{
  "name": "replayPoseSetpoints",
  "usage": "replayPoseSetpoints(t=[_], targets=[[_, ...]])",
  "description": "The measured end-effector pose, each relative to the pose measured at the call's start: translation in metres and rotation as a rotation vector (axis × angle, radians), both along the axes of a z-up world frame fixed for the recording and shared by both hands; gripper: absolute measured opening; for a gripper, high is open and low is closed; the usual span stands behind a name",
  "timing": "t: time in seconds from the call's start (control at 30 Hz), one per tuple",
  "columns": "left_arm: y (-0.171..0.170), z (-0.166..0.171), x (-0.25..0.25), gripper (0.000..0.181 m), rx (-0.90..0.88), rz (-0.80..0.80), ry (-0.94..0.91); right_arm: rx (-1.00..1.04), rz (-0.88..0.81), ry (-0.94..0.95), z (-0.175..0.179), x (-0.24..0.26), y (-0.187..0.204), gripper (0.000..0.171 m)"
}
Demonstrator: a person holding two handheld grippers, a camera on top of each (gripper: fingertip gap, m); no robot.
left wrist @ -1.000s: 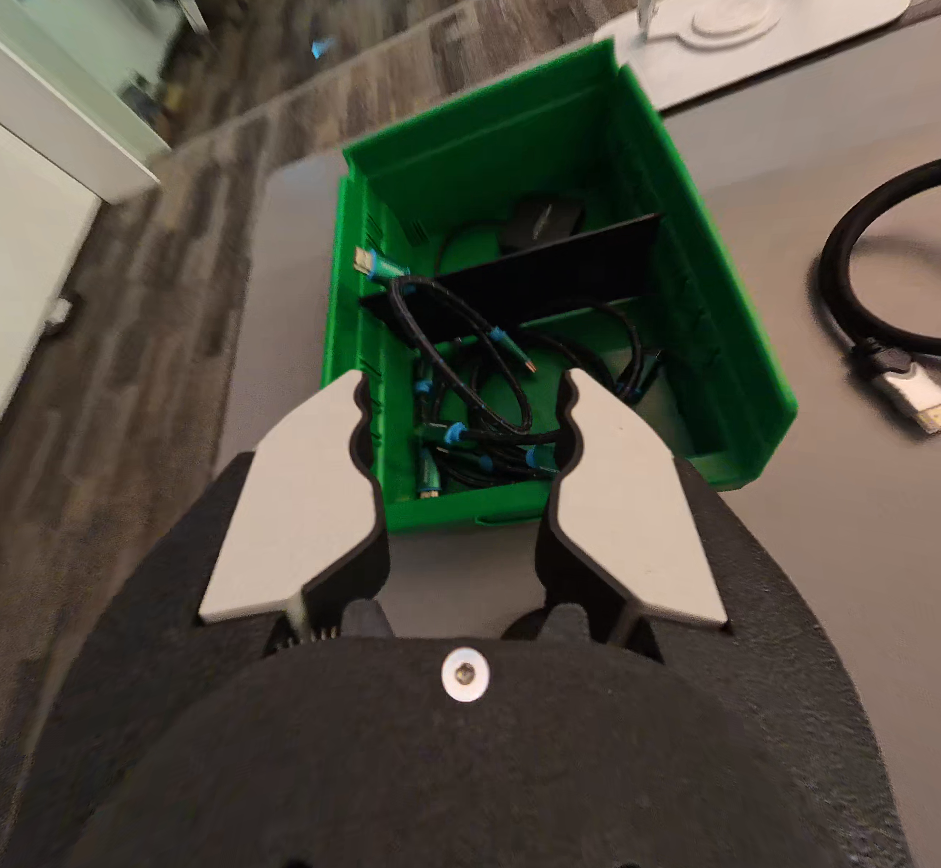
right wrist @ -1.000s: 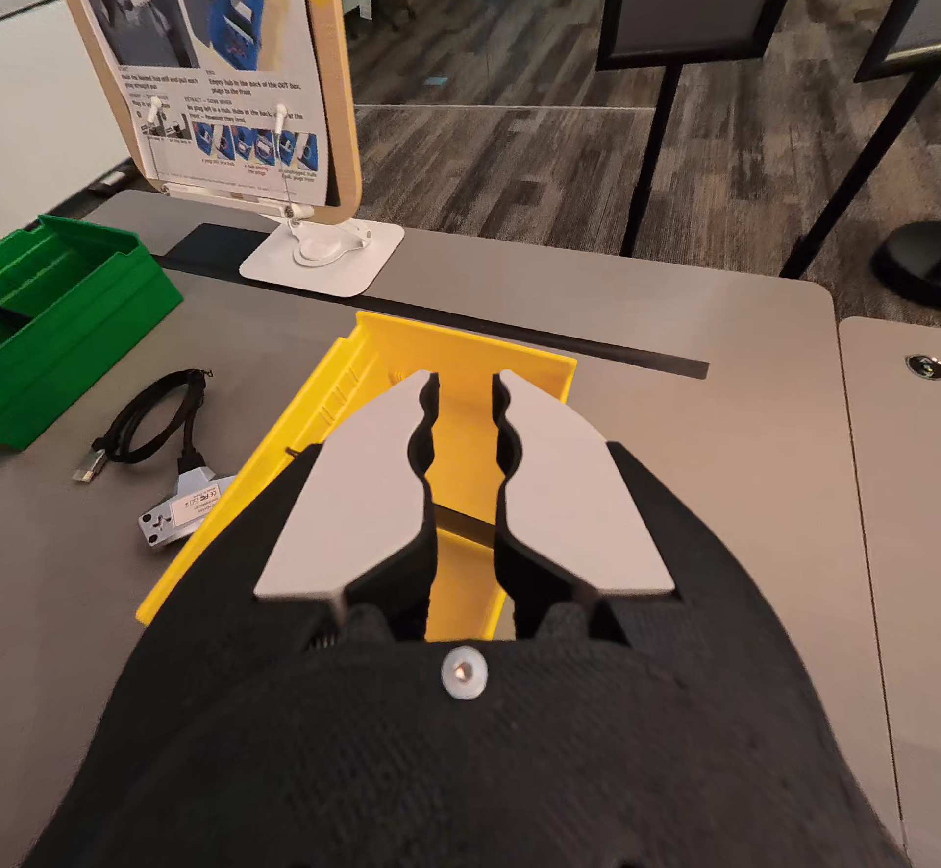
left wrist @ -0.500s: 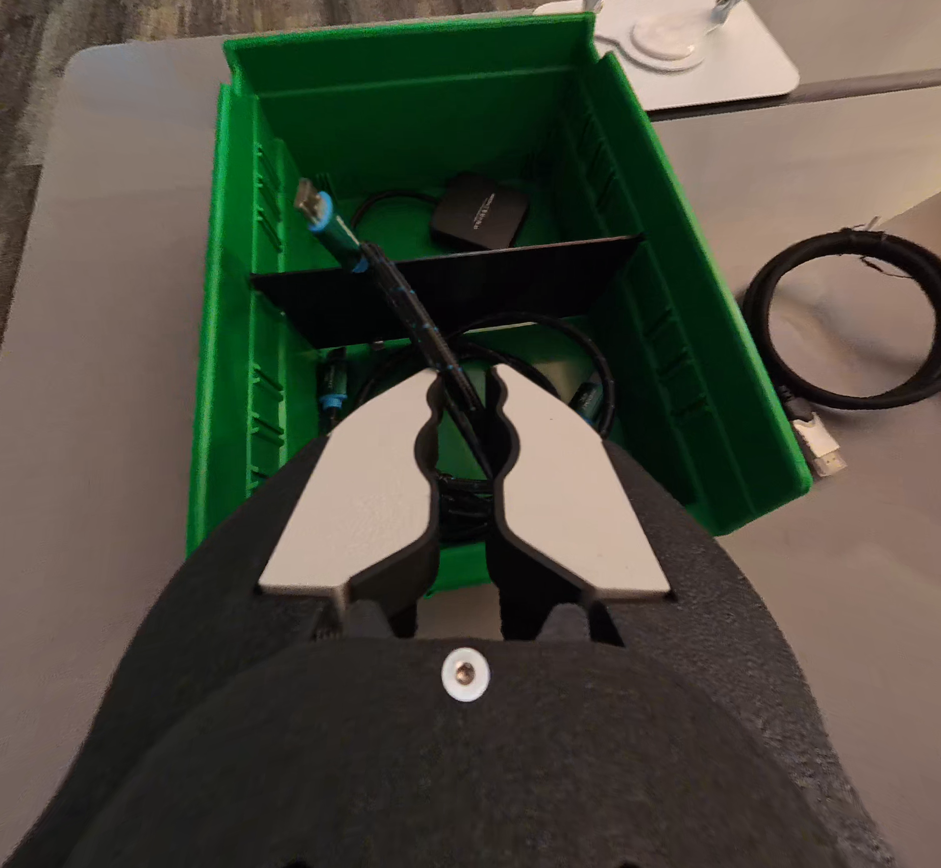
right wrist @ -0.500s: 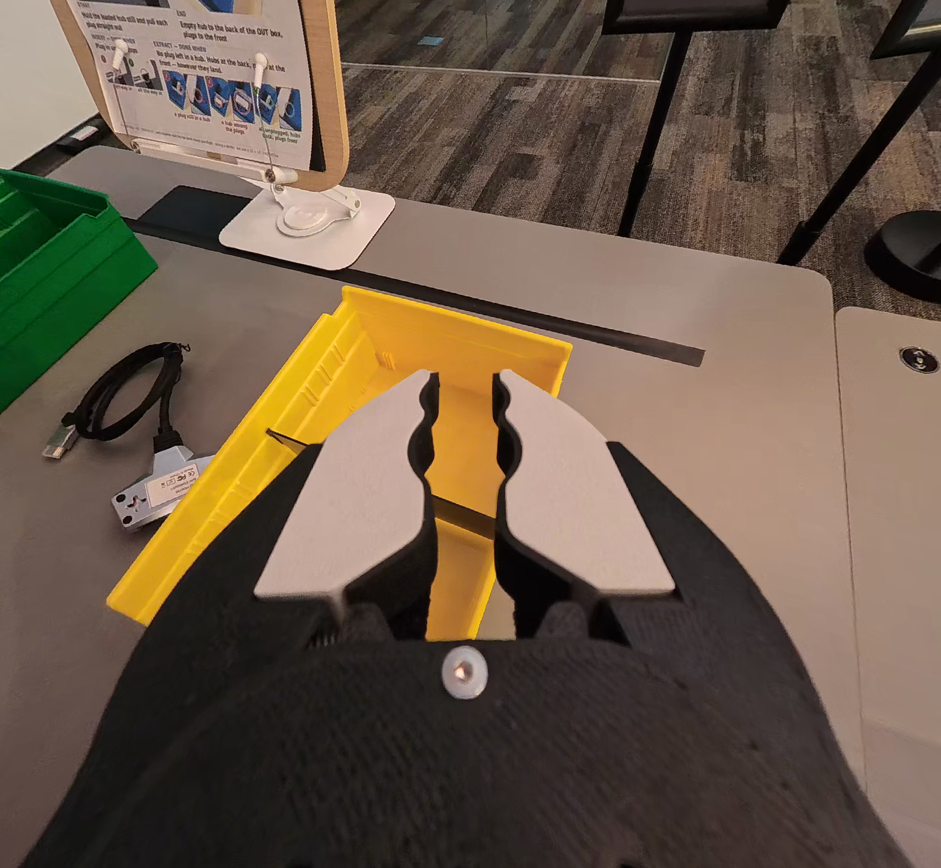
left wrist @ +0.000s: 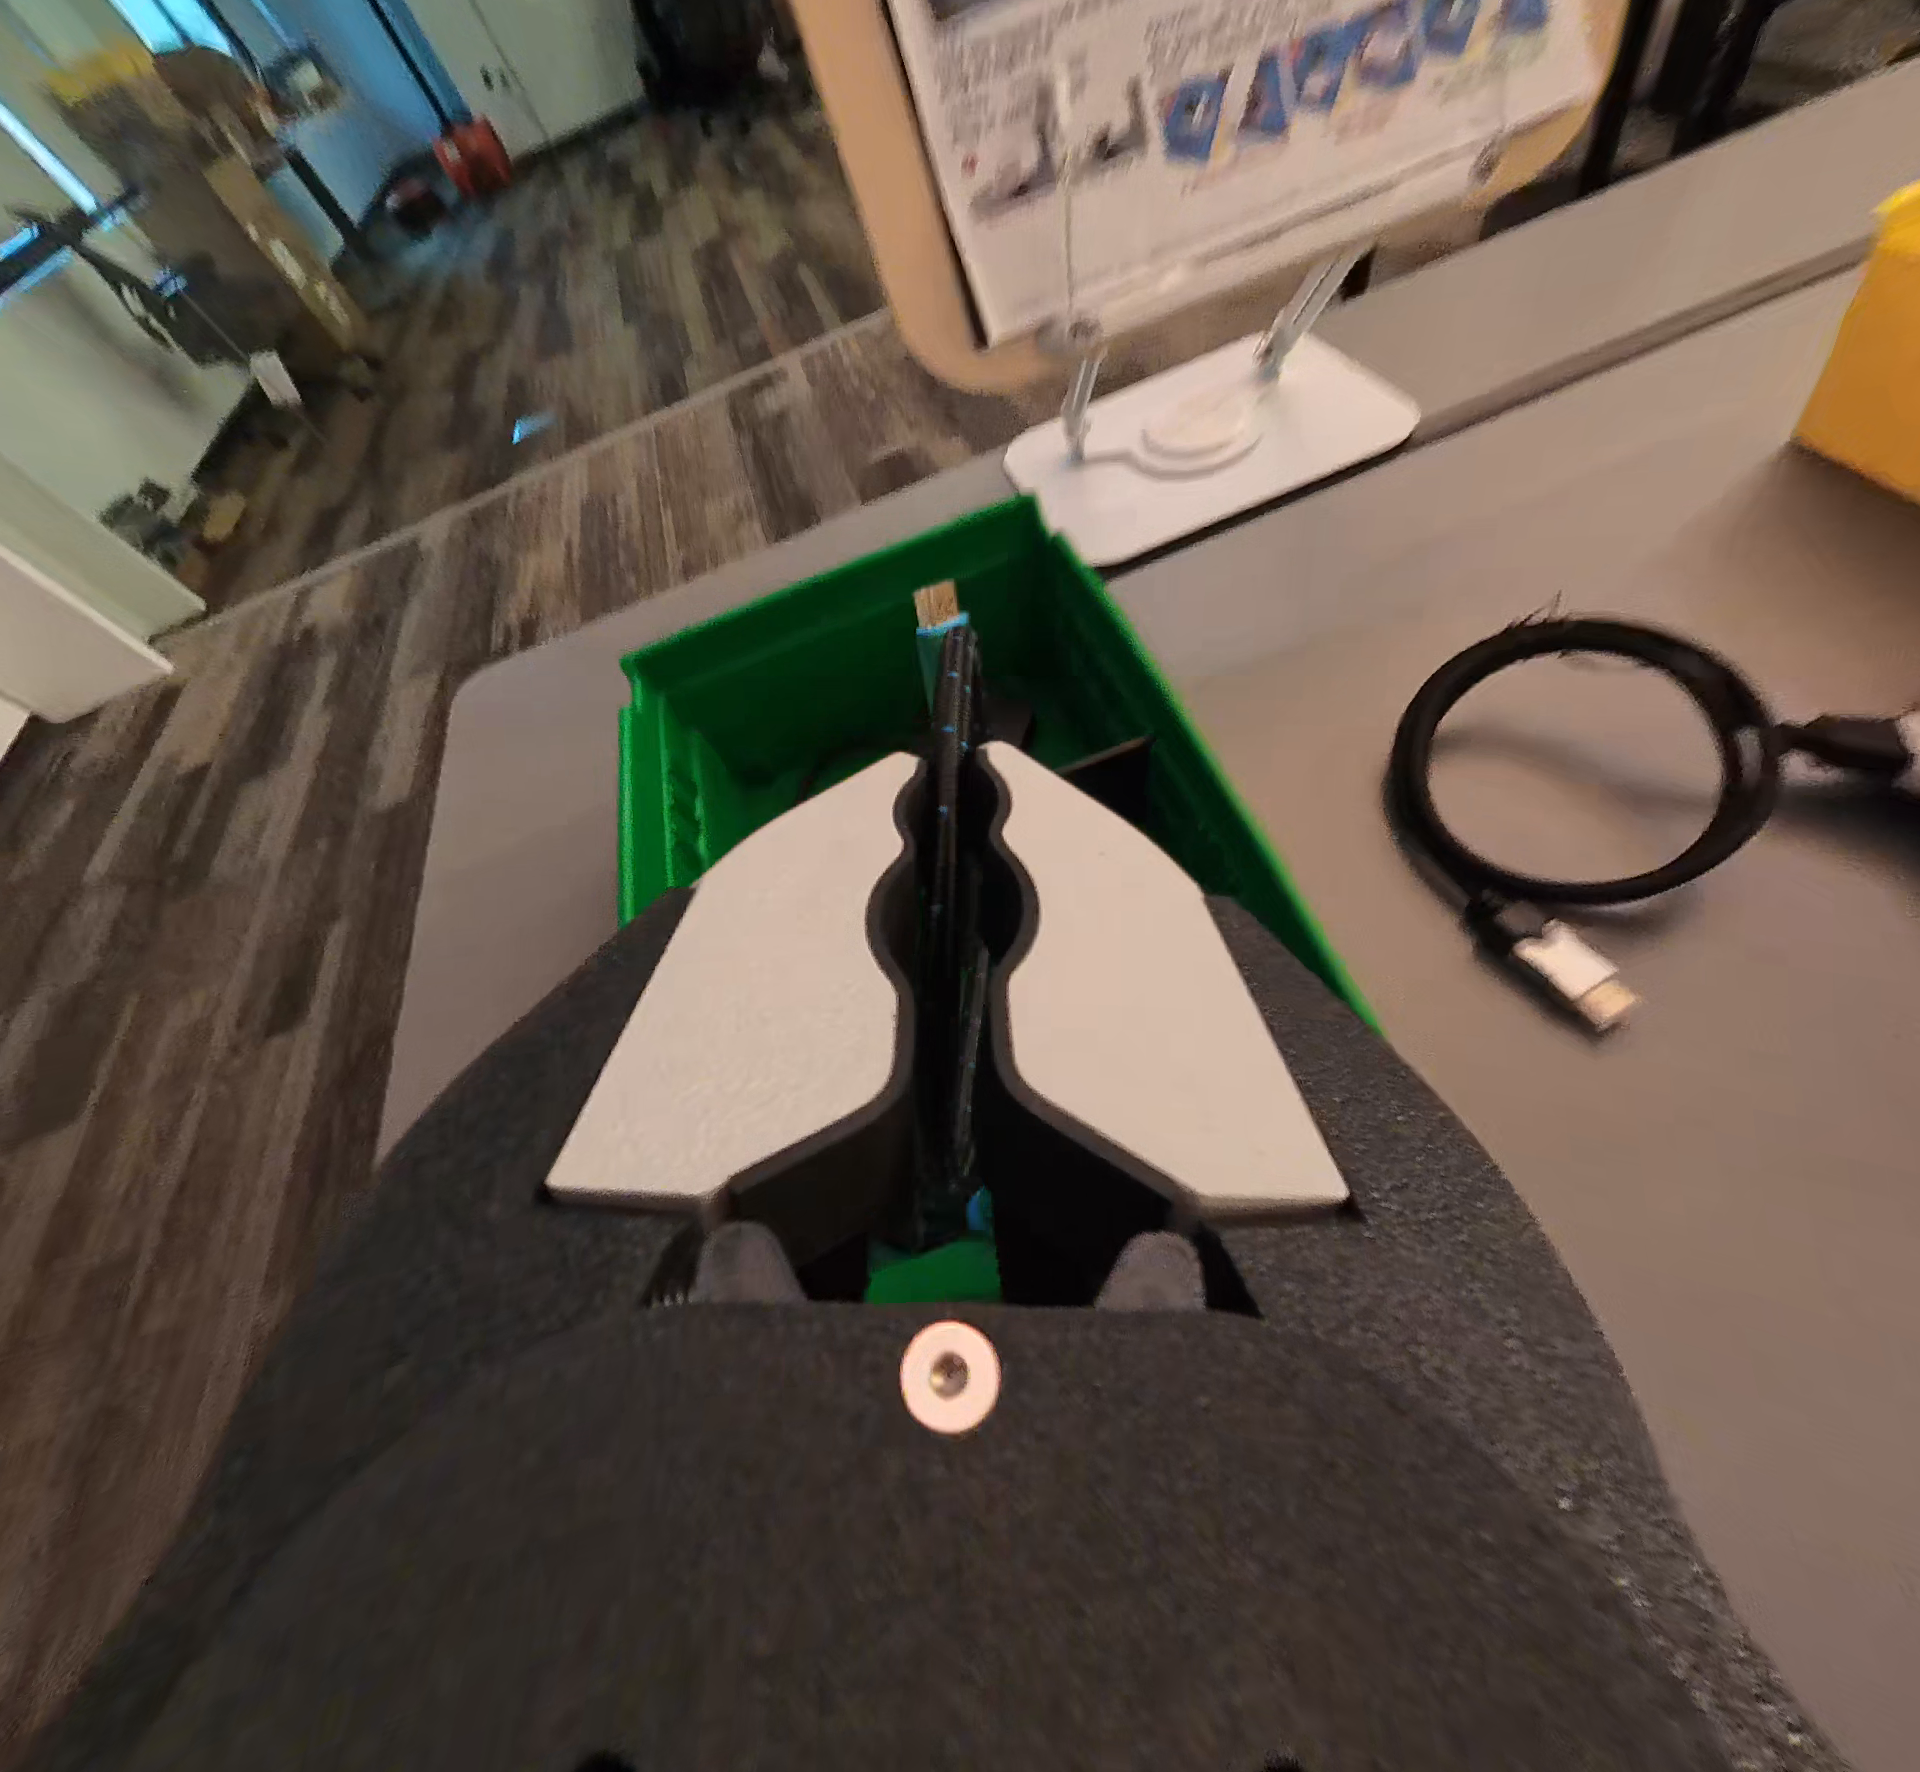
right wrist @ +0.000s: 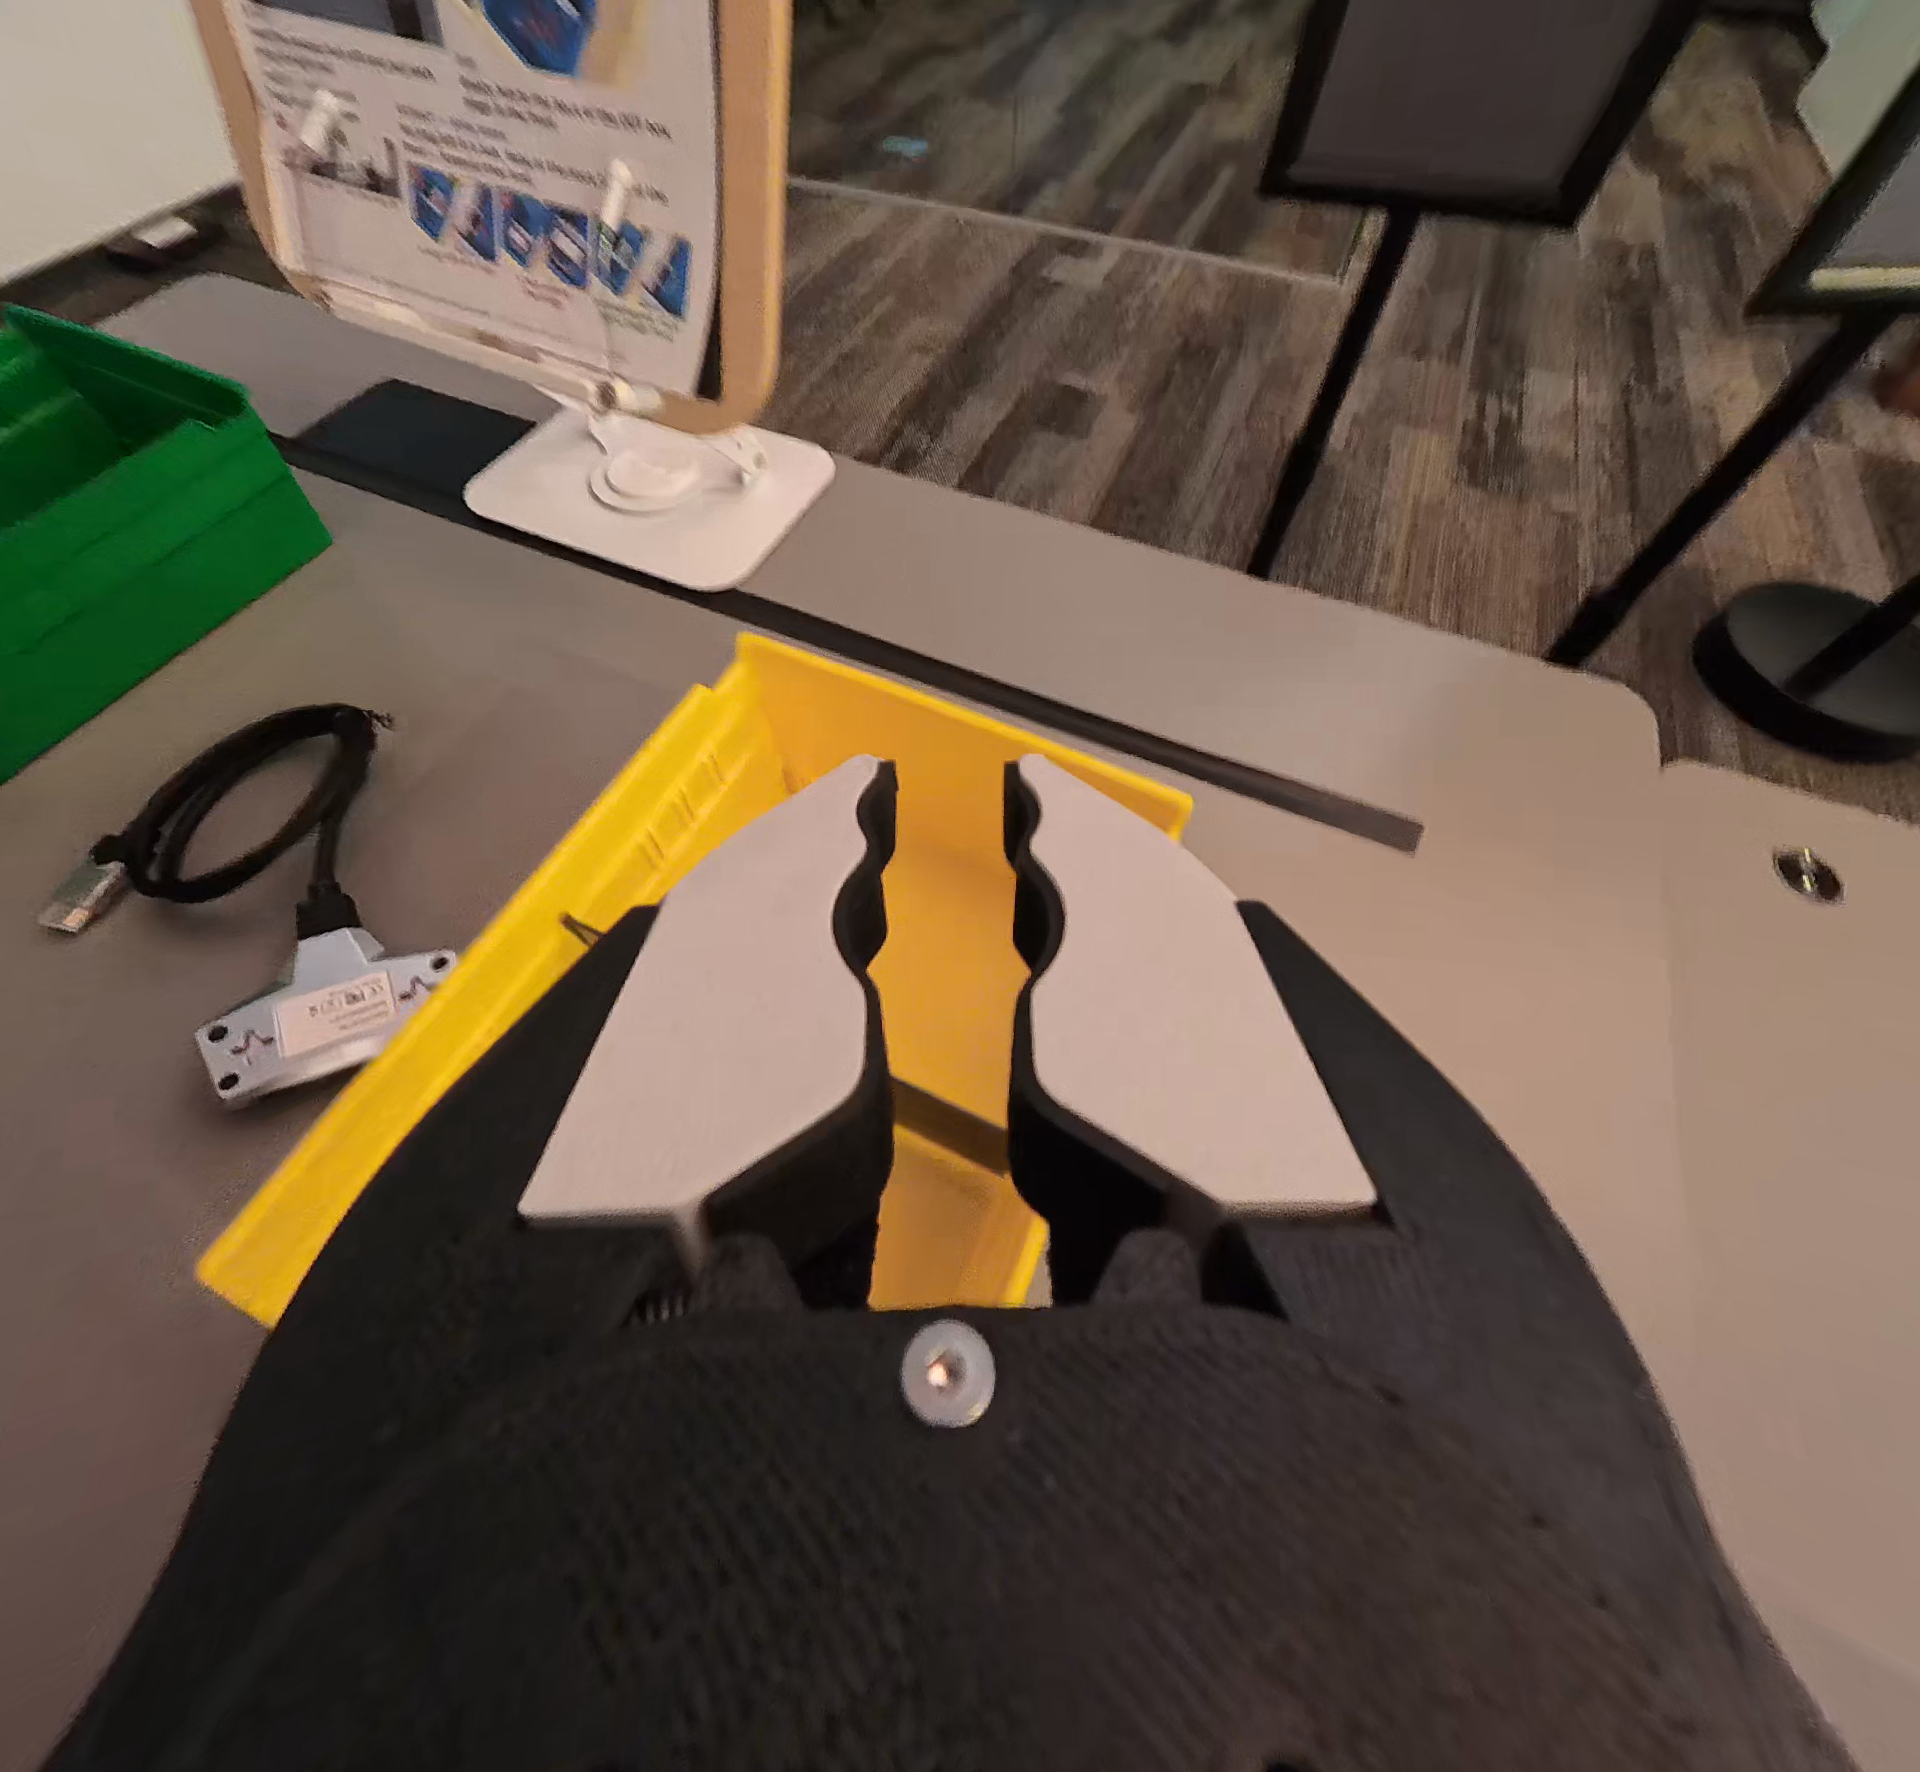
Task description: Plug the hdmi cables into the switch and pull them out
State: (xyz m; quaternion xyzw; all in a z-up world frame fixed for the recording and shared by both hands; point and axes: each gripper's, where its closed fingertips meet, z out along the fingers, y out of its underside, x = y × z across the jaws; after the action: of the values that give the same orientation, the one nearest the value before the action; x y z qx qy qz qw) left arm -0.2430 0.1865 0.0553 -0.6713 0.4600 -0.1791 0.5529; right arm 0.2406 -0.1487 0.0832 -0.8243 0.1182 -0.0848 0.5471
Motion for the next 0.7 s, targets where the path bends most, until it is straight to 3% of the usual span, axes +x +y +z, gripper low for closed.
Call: replayPoseSetpoints(t=[0.13,0.33,0.43,0.5,0.6,0.63,0.7], targets=[[-0.039,0.043,0.016,0.005,0.003,-0.118,-0.163,0.197,0.111,-0.05,0.046,-0.039,0.029,0.021],[-0.1,0.081,0.047,0.005,-0.047,-0.313,-0.275,0.538,0.556,-0.16,0.102,-0.175,0.073,0.04],[-0.123,0.087,0.065,0.006,-0.093,-0.41,-0.256,0.5,0.915,-0.22,0.086,-0.266,0.086,0.04],[-0.131,0.093,0.073,0.006,-0.097,-0.434,-0.26,0.428,1.033,-0.226,0.064,-0.302,0.097,0.037],[-0.136,0.104,0.081,0.006,-0.079,-0.422,-0.301,0.323,0.974,-0.139,0.039,-0.314,0.131,0.035],[-0.138,0.104,0.084,0.006,-0.082,-0.423,-0.305,0.313,0.934,-0.158,0.033,-0.314,0.142,0.036],[-0.145,0.099,0.094,0.006,-0.096,-0.461,-0.263,0.328,1.008,-0.291,0.022,-0.332,0.144,0.035]])
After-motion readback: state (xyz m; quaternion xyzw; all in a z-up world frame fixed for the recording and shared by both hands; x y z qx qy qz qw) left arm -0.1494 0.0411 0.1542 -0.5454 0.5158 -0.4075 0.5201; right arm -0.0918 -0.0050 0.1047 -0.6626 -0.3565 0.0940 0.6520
